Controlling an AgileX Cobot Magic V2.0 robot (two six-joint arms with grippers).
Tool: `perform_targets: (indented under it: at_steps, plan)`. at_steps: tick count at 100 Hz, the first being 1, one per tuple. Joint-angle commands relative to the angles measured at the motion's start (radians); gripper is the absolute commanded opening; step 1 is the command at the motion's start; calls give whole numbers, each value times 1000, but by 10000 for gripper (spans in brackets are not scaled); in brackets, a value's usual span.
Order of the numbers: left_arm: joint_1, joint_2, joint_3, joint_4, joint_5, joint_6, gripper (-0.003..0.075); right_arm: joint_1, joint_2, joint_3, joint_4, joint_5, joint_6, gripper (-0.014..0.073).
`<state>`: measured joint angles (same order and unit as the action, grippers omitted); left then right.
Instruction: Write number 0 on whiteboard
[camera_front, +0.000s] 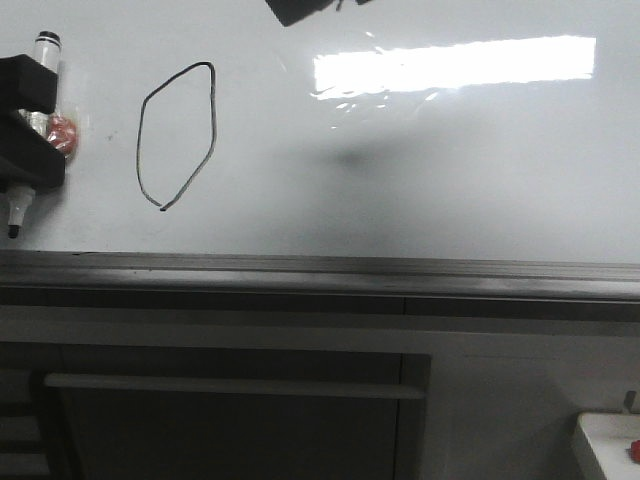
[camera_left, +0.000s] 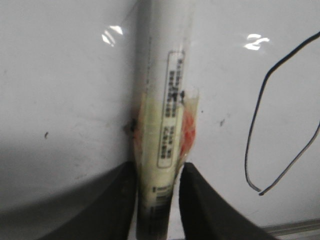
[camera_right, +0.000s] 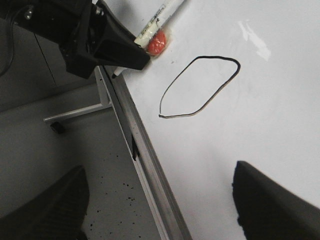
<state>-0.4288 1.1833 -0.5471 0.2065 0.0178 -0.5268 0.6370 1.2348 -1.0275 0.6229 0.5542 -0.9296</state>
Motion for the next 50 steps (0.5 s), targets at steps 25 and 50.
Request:
perform_targets:
  at_steps: [25, 50]
  plan:
    - [-6, -88, -34, -7, -99, -7, 408, -7, -31, -32, 26, -34, 2, 535]
    - [-7, -275, -34, -7, -65, -7, 335, -7, -41, -32, 26, -44, 41, 200]
